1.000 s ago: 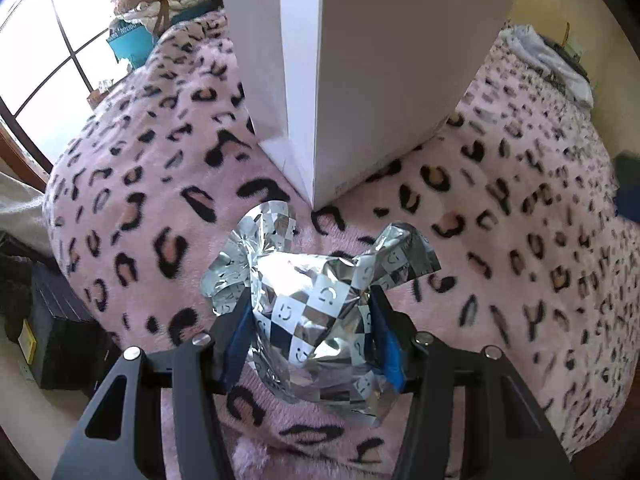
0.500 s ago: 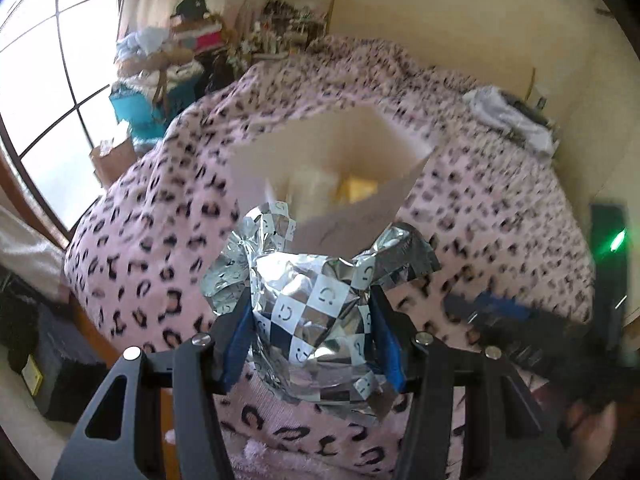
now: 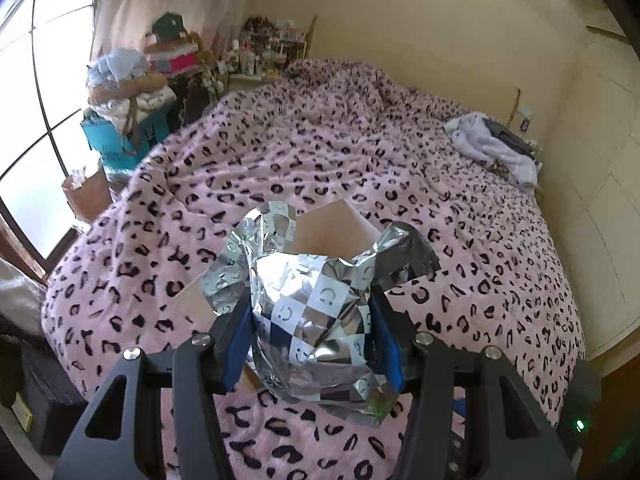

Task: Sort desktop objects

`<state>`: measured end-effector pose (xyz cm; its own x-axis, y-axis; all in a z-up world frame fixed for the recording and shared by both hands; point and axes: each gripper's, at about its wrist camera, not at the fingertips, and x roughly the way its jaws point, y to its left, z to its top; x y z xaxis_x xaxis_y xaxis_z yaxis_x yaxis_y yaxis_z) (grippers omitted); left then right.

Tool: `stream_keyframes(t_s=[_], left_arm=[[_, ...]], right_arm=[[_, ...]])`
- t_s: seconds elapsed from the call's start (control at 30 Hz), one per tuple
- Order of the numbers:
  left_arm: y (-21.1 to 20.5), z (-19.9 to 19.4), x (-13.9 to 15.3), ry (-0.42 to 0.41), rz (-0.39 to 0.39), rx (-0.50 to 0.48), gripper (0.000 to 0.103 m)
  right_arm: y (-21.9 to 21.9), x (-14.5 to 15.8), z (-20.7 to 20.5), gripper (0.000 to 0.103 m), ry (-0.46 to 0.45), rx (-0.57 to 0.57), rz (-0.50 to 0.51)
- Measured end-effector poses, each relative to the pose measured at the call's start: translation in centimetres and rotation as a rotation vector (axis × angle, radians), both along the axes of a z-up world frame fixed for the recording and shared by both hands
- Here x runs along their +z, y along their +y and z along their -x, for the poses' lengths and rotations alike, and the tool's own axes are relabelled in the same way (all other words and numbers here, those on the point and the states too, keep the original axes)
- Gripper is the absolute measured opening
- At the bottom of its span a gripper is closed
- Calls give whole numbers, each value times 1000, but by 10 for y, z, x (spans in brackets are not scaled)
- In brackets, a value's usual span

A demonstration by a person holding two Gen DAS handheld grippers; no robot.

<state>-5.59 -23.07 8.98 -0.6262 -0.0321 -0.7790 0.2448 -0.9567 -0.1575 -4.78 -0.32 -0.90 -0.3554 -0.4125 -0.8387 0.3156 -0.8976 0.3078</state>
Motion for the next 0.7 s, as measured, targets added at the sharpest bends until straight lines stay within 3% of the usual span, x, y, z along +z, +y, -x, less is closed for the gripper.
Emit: stream_keyframes(t_s=[0.3,0.47,0.7], left_arm=[[-8,35,-69,-119,-36,24,55],[-13,39,-85,-139,-38,36,55],[-15,53,-92,-164,39,44,59]], right_arm=[[4,-21,11,54,-48,-15,-16],[1,-30,14,54,-69,-6,-23],[-3,-35,15,54,-83,4,-27]])
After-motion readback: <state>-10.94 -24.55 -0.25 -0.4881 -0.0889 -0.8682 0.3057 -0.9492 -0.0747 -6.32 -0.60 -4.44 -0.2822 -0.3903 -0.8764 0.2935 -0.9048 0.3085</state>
